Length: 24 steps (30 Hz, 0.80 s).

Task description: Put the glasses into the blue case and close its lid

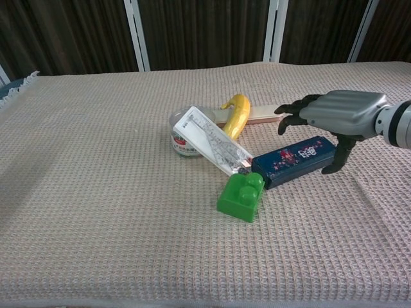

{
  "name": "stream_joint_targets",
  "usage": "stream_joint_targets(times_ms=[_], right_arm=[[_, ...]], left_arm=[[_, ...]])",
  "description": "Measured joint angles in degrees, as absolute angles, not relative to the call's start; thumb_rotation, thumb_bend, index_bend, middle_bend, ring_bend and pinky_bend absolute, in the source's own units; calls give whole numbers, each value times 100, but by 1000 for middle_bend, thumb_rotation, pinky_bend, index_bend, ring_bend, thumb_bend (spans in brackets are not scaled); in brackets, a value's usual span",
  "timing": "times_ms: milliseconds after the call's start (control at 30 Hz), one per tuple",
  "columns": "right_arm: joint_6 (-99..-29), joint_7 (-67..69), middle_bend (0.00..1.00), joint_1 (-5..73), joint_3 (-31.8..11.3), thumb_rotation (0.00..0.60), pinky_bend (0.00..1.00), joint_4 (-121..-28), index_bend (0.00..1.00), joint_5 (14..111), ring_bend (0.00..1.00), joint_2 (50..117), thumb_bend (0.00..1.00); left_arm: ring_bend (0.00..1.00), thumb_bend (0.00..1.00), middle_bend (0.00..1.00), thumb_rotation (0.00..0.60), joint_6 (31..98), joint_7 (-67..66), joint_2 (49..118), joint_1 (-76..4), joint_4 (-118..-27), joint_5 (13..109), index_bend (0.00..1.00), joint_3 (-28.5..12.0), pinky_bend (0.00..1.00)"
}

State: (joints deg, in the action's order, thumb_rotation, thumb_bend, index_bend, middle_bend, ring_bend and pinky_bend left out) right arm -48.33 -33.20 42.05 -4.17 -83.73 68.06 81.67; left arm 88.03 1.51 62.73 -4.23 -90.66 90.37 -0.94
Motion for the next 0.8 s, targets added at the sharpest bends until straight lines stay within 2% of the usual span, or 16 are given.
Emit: stream_joint_targets(times_ms=[167, 367, 800], right_arm=[[-4713, -3700, 33, 4358, -413, 600, 0, -8246, 383, 6428, 0, 8389, 266], [-4681, -3857, 34, 4454, -420, 600, 0, -8134, 445, 6227, 0, 8540, 343], [-4919, -3926, 30, 4508, -390, 600, 0, -7938, 542, 6078, 0, 8730, 416]], left_arm=[[0, 424, 0, 600, 8805, 183, 6262, -423, -9058, 9036, 0, -94, 11], [0, 425, 0, 600, 8821, 220, 6254, -416, -9047, 9029, 0, -98, 10], [0, 422, 0, 600, 8835, 203, 6263, -405, -9060, 9018, 0, -102, 11]])
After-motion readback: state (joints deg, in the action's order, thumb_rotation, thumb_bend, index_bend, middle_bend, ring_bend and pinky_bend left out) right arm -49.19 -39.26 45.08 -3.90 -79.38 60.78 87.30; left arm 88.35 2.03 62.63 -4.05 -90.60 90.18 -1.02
